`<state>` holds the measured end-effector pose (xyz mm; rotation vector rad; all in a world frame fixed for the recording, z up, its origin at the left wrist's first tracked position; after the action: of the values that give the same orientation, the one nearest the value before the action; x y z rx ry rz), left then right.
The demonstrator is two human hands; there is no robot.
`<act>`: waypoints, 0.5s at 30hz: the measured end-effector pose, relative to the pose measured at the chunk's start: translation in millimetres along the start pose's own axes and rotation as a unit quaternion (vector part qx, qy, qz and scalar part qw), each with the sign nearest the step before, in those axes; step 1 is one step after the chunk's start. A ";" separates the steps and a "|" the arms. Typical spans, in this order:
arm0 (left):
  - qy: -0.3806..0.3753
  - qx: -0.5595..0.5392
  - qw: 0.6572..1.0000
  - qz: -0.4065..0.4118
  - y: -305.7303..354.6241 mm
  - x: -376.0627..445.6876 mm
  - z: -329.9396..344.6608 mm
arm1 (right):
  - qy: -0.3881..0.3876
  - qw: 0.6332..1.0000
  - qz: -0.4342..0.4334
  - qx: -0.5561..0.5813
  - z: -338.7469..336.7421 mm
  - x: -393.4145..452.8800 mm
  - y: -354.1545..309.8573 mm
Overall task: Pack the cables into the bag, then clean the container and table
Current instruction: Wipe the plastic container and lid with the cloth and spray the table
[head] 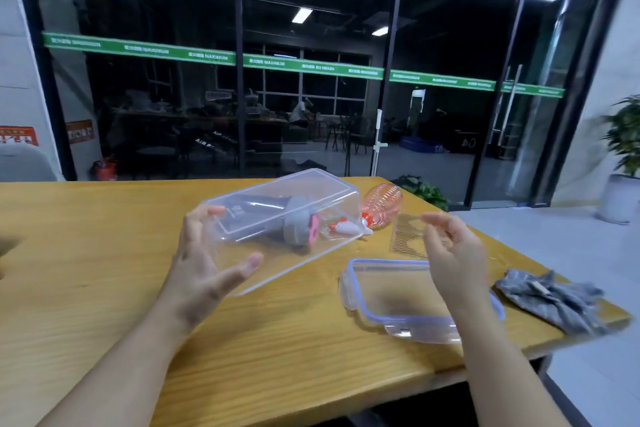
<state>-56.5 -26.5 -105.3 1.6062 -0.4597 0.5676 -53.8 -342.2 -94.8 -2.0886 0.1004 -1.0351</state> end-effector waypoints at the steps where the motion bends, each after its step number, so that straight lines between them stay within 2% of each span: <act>1: -0.002 -0.002 1.000 0.000 0.6 -0.8 3.3 | 0.034 0.998 0.007 -0.061 -12.5 -0.1 13.4; 5: -0.020 -0.068 0.997 0.002 8.1 -4.1 15.0 | 0.071 0.969 0.050 -0.230 -46.9 2.5 66.9; 7: -0.026 -0.087 0.996 -0.004 9.5 -4.9 17.6 | 0.049 0.946 0.067 -0.312 -55.2 4.1 92.6; 9: -0.031 -0.083 0.996 -0.005 8.8 -6.0 19.1 | -0.013 0.911 0.110 -0.397 -60.6 5.3 112.2; 12: -0.027 -0.068 0.997 -0.006 5.4 -6.0 20.8 | -0.090 0.876 0.180 -0.437 -63.5 4.1 126.2; 15: -0.032 -0.065 0.997 -0.009 3.8 -4.8 21.5 | -0.086 0.869 0.197 -0.445 -64.7 6.4 127.7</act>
<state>-60.6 -48.5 -106.7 1.5057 -0.5197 0.4633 -62.4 -472.3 -154.3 -2.7802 1.0427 -0.5710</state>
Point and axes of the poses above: each hand's wrist, its own x-axis towards the middle knuckle, its own z-axis out of the palm, y = z × x, the point moved 2 cm from there along x, towards the middle knuckle, and after that the axes turned 10 degrees about -x, right-handed, at the moved point
